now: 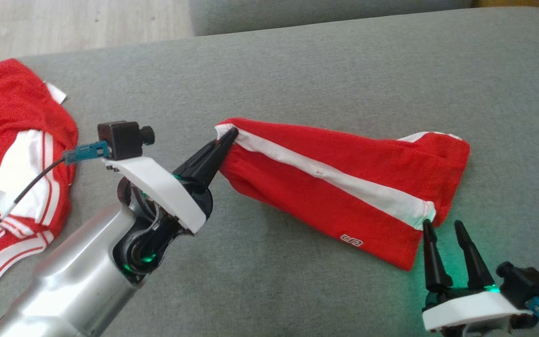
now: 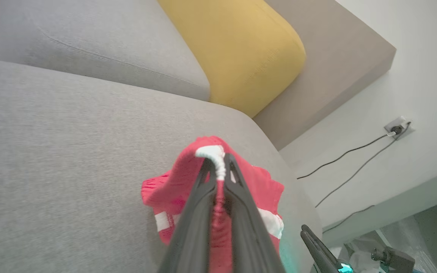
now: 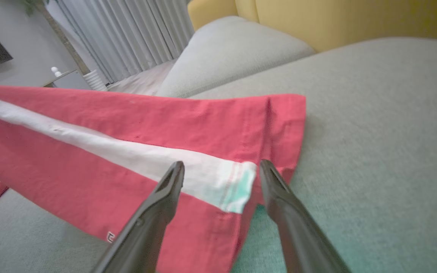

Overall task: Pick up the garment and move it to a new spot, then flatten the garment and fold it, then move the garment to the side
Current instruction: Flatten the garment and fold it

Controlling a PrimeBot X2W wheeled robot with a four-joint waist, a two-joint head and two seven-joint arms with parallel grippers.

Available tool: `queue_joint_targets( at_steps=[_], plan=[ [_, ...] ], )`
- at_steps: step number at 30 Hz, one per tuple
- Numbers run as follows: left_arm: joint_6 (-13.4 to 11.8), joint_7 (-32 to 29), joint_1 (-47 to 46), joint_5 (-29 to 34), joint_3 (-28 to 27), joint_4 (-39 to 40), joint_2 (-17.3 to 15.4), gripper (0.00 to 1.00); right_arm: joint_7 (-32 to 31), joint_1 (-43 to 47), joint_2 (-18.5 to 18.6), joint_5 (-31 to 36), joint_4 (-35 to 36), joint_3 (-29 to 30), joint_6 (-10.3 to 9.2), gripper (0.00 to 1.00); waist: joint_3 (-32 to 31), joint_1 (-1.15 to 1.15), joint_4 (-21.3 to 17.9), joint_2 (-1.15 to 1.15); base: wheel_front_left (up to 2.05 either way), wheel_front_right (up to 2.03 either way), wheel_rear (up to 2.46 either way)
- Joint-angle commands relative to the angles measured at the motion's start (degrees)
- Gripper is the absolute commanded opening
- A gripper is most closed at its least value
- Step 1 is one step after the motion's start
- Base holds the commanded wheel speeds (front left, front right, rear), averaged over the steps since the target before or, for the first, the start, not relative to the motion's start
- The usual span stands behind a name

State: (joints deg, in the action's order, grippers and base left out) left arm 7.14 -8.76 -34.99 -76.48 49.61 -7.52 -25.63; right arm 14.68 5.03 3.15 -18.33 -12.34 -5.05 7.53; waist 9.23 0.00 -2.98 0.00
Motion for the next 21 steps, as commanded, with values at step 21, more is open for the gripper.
queue_joint_targets(
  at_steps=[21],
  plan=[
    [0.4, 5.6, -8.4, -2.8, 4.1, -1.7, -2.5, 0.00, -0.2, -8.7, 5.0, -13.3, -9.7, -9.5, -0.04, 1.00, 2.1, 0.00, 2.2, 0.00, 0.00, 0.00, 0.00]
  ],
)
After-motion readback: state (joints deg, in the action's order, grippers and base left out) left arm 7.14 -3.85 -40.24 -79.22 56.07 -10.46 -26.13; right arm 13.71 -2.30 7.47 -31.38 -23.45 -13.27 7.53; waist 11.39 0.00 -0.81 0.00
